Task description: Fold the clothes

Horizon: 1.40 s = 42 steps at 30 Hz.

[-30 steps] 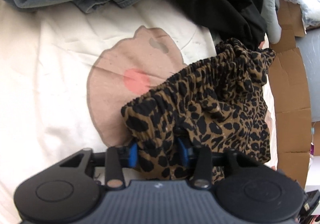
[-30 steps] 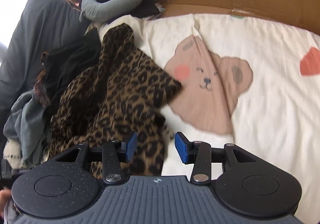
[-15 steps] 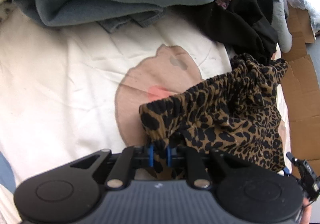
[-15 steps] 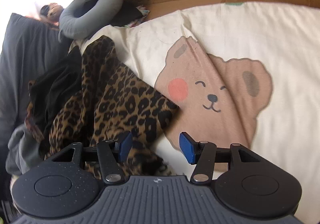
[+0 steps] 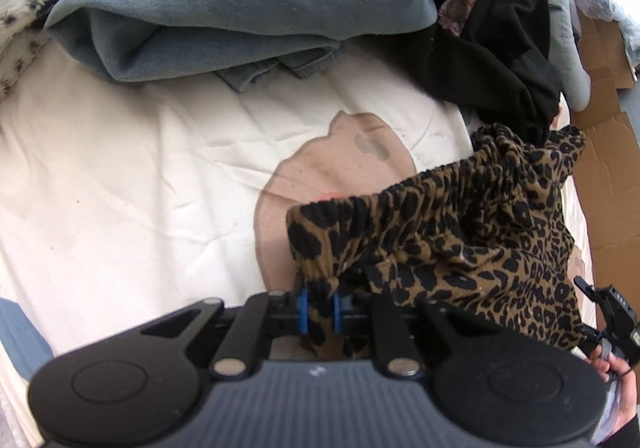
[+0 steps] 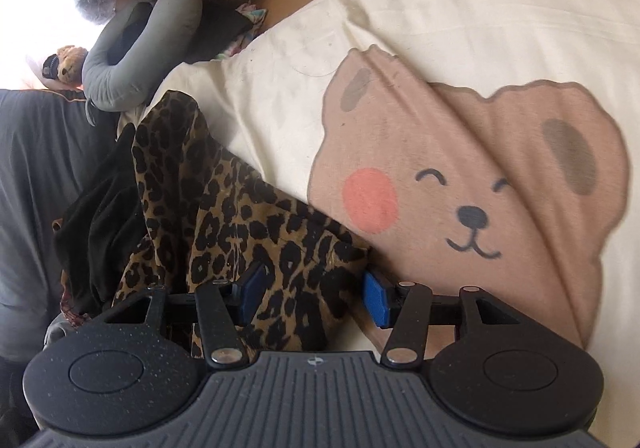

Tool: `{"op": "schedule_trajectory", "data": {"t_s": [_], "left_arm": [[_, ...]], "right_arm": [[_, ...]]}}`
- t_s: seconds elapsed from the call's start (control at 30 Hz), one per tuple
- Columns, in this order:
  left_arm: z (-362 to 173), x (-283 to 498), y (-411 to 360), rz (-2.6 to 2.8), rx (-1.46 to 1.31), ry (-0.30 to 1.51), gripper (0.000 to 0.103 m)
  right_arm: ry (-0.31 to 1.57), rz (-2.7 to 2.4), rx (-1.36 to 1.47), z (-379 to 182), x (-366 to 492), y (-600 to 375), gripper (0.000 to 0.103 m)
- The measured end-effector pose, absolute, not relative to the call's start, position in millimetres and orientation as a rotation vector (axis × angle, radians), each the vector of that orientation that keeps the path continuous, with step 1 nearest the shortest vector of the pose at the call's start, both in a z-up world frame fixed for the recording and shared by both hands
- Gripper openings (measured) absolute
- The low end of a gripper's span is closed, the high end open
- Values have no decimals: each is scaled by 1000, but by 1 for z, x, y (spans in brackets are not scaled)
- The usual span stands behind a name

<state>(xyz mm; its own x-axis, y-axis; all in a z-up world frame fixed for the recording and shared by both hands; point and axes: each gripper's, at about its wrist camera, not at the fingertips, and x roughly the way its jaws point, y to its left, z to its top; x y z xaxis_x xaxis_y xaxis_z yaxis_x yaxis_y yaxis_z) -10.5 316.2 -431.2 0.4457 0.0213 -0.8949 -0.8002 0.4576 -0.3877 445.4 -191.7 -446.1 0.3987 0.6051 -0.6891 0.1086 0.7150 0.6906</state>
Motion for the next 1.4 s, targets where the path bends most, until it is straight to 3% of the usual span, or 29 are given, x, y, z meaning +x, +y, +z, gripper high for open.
{"op": "schedule_trajectory", "data": {"t_s": [0.07, 0.1, 0.13, 0.6, 1.4], "left_arm": [[-431, -9, 315, 620, -962, 982, 12], [-431, -8, 314, 619, -963, 981, 12], [-431, -8, 314, 616, -965, 976, 12], [-426, 10, 305, 545, -968, 936, 13], [-433, 68, 250, 263, -918, 989, 13]], "right_arm": [[1146, 344, 723, -448, 448, -188, 25], [1155, 340, 698, -448, 448, -186, 4], [1161, 345, 676, -448, 448, -185, 2], [1074, 348, 616, -408, 412, -226, 1], [1006, 106, 758, -370, 253, -361, 1]]}}
